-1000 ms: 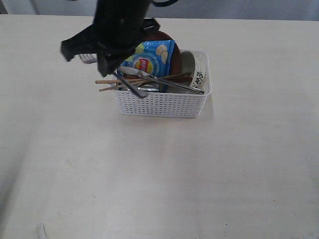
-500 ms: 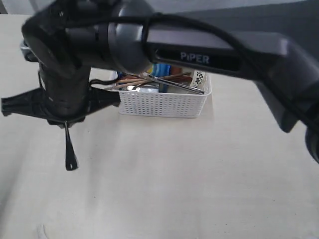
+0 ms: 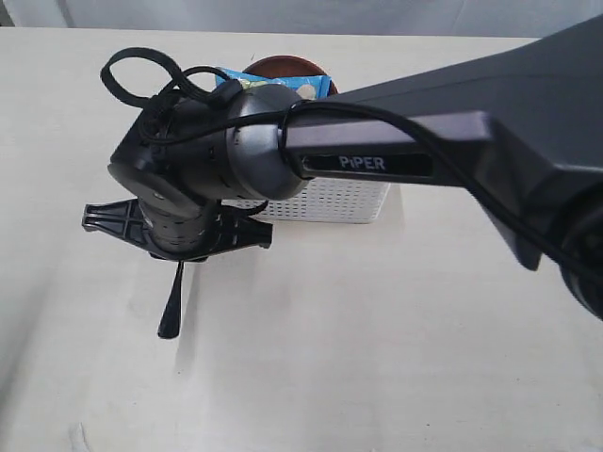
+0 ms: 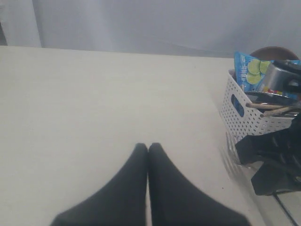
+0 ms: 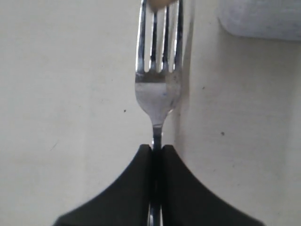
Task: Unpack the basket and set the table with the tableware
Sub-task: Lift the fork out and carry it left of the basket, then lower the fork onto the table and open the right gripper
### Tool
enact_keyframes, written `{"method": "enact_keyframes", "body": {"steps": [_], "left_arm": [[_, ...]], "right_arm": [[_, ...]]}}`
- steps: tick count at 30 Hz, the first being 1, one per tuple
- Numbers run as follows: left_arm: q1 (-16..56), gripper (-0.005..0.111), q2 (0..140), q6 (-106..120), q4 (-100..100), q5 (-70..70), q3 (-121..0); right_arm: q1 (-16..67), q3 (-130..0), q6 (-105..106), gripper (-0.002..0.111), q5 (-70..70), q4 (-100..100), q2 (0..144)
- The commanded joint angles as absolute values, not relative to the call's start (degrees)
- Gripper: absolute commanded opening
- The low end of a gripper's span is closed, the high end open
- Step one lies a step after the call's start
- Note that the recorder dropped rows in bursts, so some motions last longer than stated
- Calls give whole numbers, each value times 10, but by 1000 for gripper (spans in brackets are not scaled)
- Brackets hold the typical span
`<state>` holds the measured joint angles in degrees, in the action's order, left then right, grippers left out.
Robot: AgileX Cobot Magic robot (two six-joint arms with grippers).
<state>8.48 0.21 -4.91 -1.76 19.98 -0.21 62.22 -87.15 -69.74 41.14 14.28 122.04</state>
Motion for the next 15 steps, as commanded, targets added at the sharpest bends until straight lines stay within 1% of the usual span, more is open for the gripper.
{"method": "enact_keyframes", "body": {"steps": [1, 15], "left_arm": [[87, 0, 0, -47, -17, 199, 0], [87, 0, 0, -47, -17, 199, 0]], "right_arm": [[621, -870, -729, -1, 417, 199, 1224], [621, -872, -740, 0, 389, 222, 1252]]}}
